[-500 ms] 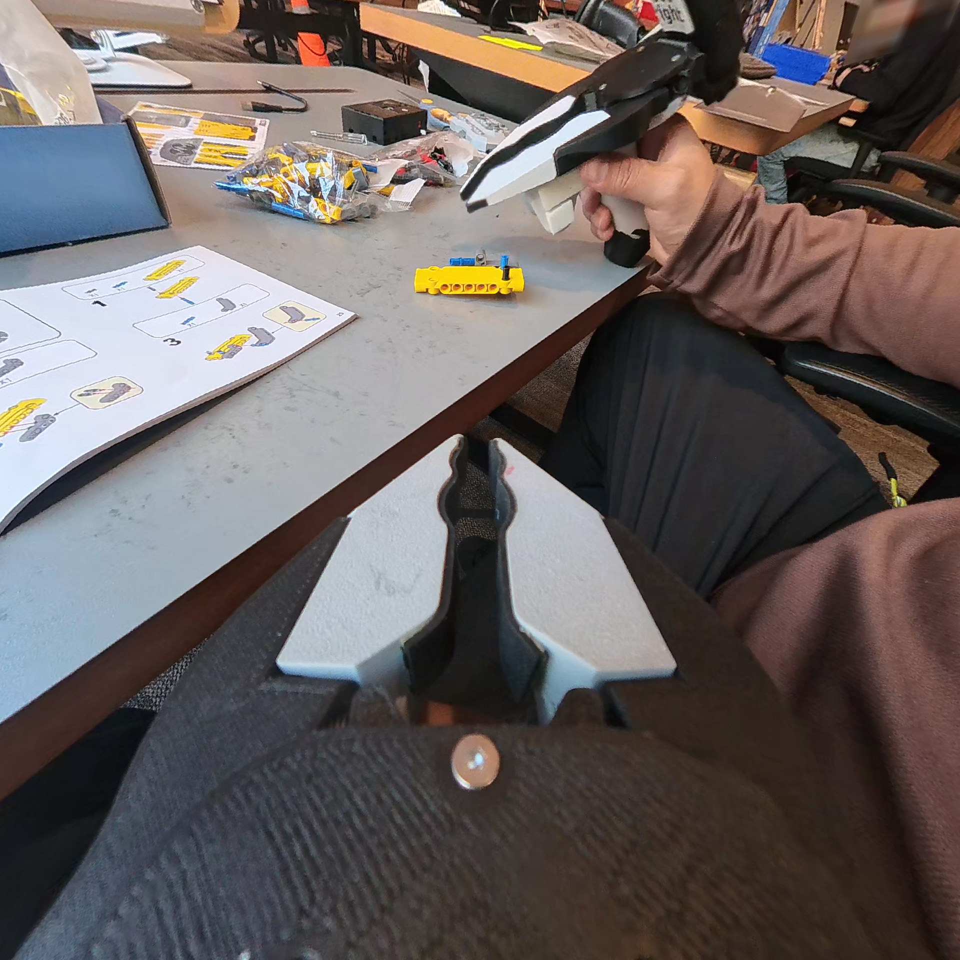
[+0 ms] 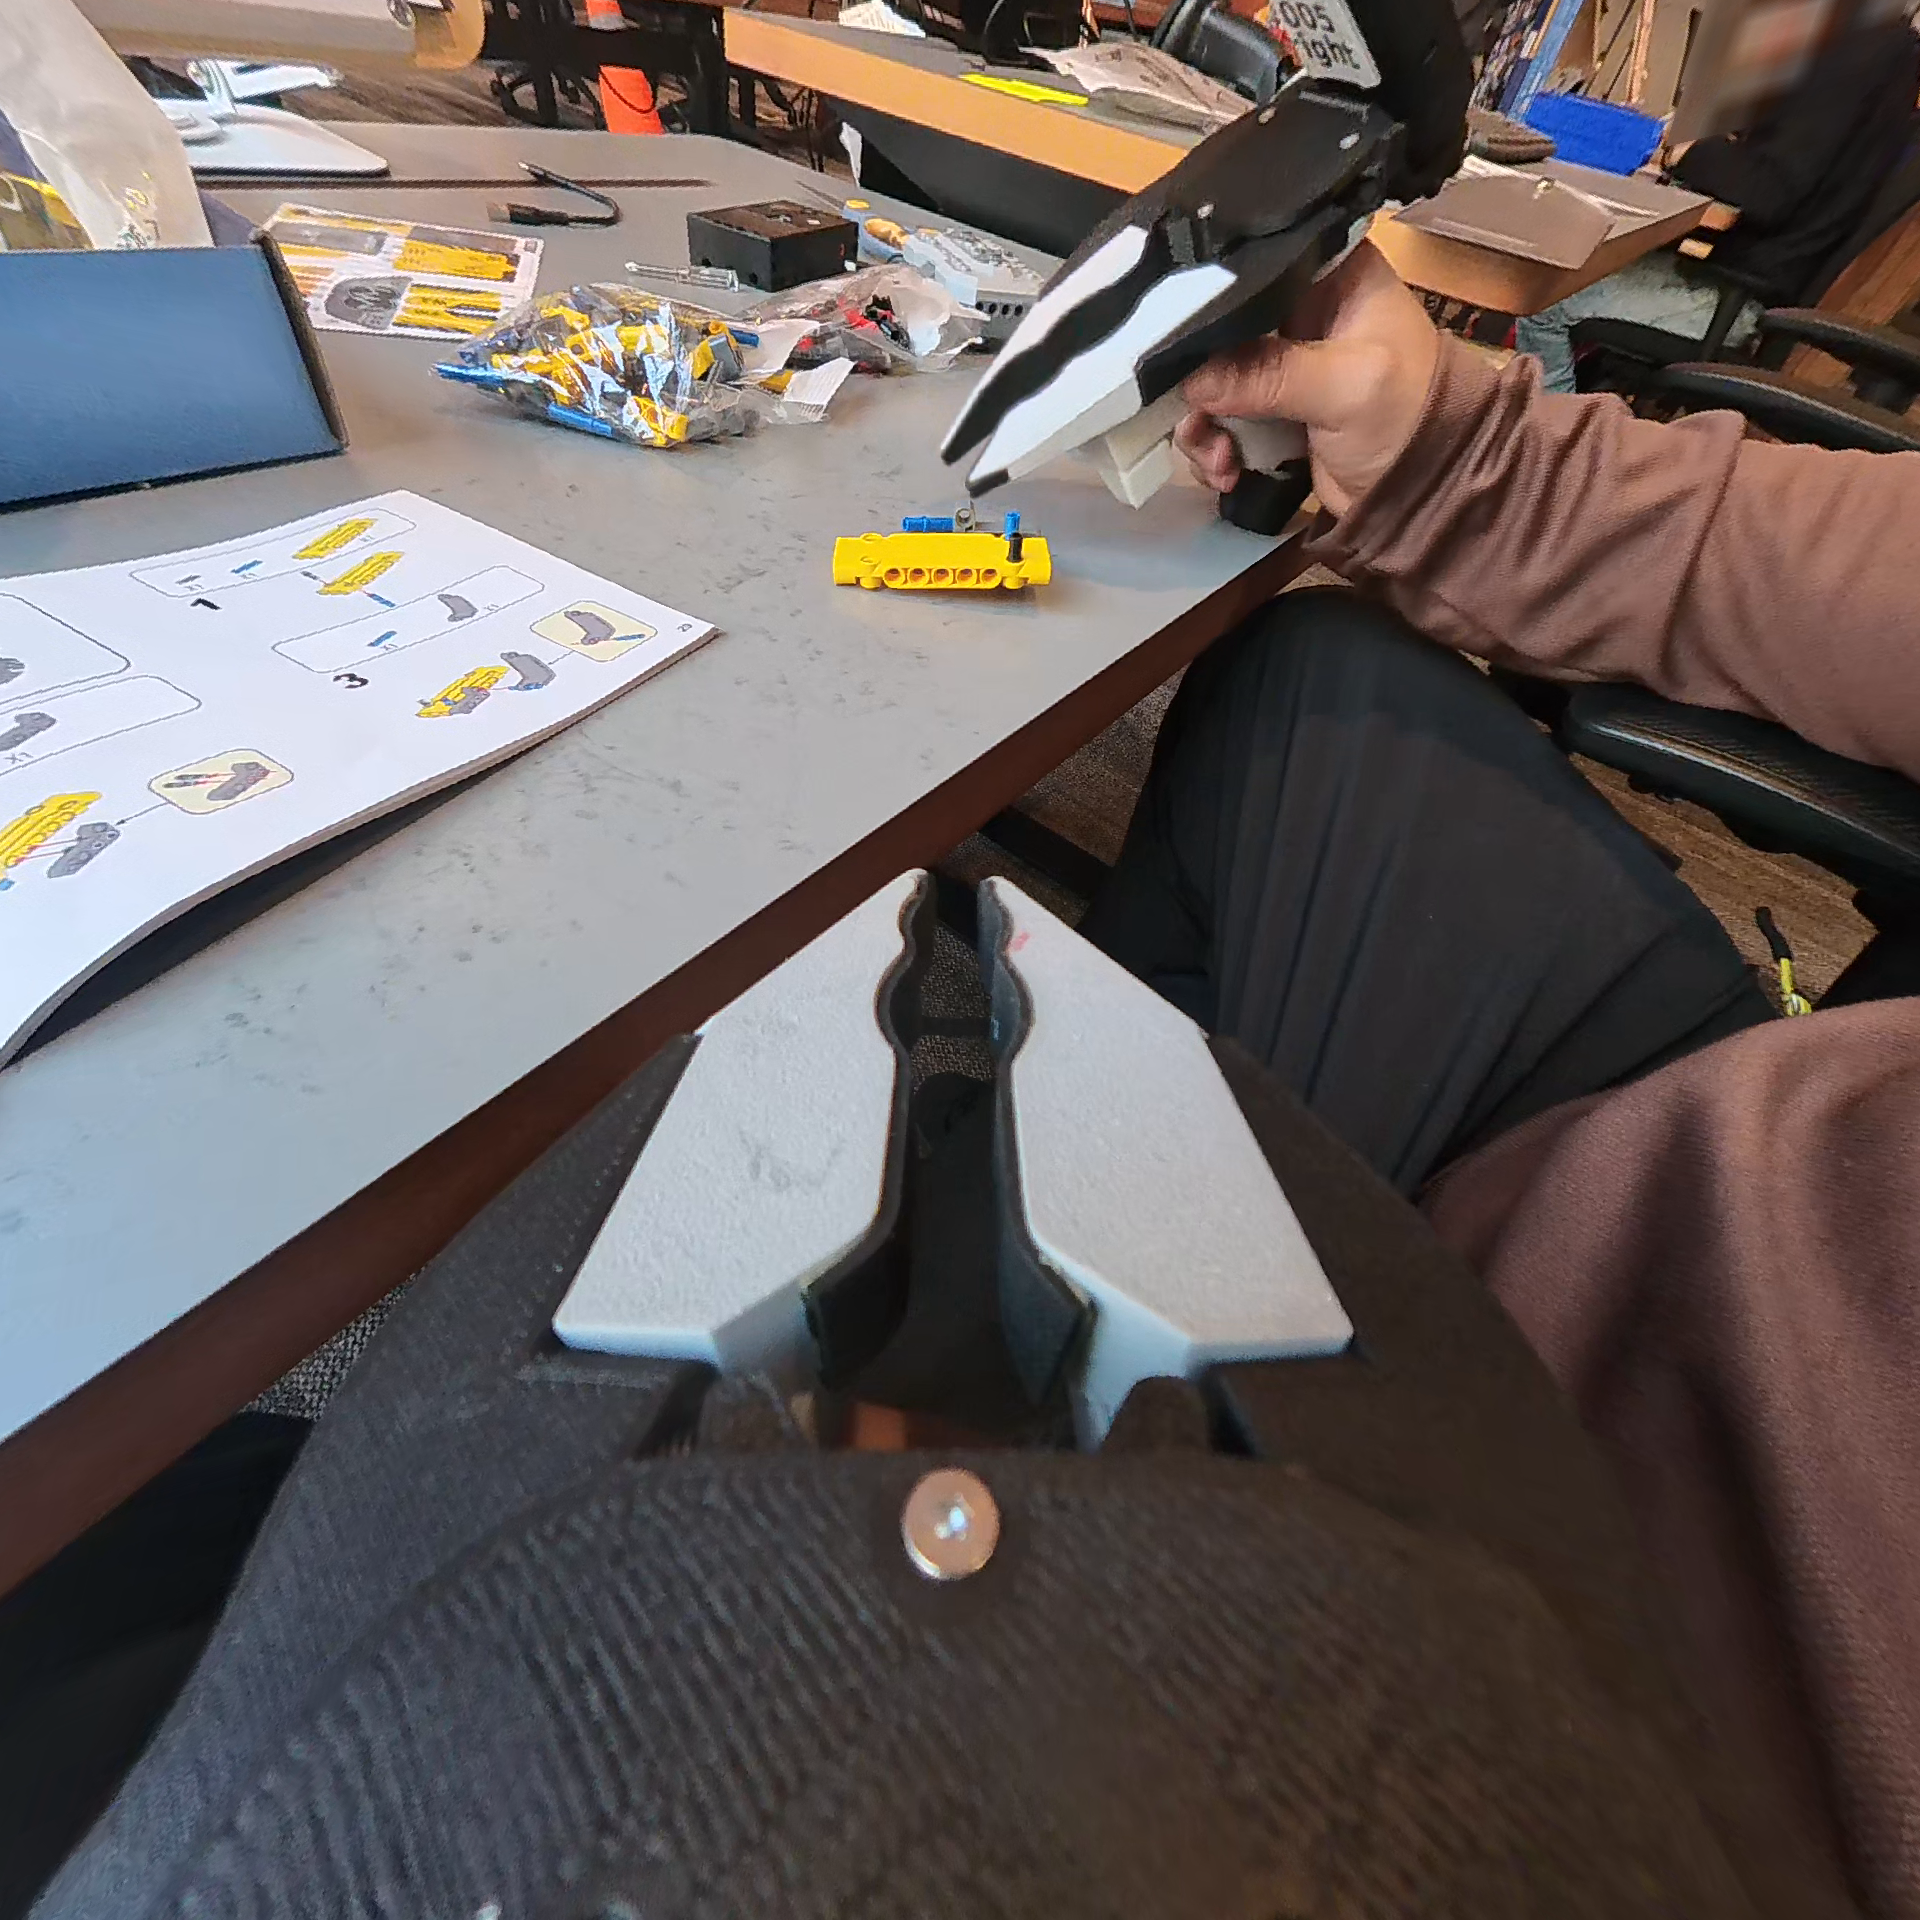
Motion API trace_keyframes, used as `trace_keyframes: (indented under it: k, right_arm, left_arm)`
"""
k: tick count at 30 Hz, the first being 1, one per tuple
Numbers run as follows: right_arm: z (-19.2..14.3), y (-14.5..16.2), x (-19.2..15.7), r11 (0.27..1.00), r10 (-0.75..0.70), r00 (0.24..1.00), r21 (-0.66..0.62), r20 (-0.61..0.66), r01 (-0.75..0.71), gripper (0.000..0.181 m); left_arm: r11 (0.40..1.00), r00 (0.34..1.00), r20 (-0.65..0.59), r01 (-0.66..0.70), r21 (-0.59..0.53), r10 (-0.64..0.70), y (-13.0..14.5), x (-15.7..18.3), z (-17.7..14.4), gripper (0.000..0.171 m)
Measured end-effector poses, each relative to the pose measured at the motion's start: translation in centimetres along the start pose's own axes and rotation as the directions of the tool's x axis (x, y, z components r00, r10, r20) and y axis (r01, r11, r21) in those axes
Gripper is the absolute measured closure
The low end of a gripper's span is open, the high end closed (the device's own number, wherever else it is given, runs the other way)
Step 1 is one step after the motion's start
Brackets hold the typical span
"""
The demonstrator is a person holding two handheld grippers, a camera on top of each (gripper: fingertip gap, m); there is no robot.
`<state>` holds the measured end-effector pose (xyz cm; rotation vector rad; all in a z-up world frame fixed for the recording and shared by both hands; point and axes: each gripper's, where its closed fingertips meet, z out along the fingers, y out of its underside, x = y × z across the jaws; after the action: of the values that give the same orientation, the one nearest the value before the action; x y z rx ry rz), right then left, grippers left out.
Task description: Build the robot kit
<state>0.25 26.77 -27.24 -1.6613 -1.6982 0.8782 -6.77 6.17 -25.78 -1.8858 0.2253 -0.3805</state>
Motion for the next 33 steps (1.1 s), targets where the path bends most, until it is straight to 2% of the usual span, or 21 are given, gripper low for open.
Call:
trace_keyframes:
  k: [6,11,15,21,24,27,33]
  right_arm:
    - [0.6,0.6,-0.3,0.998,-0.033,0.999,-0.052,-0.001,0.033,0.163]
    - [0.1,0.0,0.1,1.000,-0.025,0.999,-0.007,-0.023,0.024,0.164]
    - [-0.5,-0.4,2.5,0.999,0.047,0.987,0.034,-0.156,-0.042,0.171]
    - [-1.1,-1.0,7.2,0.988,0.151,0.927,0.088,-0.344,-0.128,0.168]
    - [-0.5,-1.6,8.7,0.981,0.193,0.910,0.106,-0.367,-0.165,0.158]
    - [0.6,-2.5,9.5,0.985,0.170,0.912,0.103,-0.372,-0.141,0.157]
    - [2.8,-2.7,9.5,0.997,0.080,0.933,0.009,-0.351,-0.082,0.157]
  left_arm:
    - [1.000,1.000,-0.004,-0.001,-0.008,0.001,0.1,0.1,0.2,0.165]
    - [1.000,1.000,-0.004,-0.001,-0.008,0.000,0.1,0.2,0.2,0.166]
    - [1.000,1.000,-0.003,0.007,-0.005,-0.007,0.1,0.0,0.1,0.165]
    - [0.999,0.999,-0.010,0.032,-0.004,-0.032,0.1,-0.2,0.1,0.166]
    - [0.999,0.999,-0.011,0.044,-0.003,-0.044,0.0,-0.3,0.1,0.165]
    - [0.999,0.999,-0.011,0.050,-0.006,-0.050,0.1,-0.4,0.2,0.165]
    - [0.998,0.998,-0.004,0.058,-0.005,-0.058,0.1,-0.7,0.1,0.165]
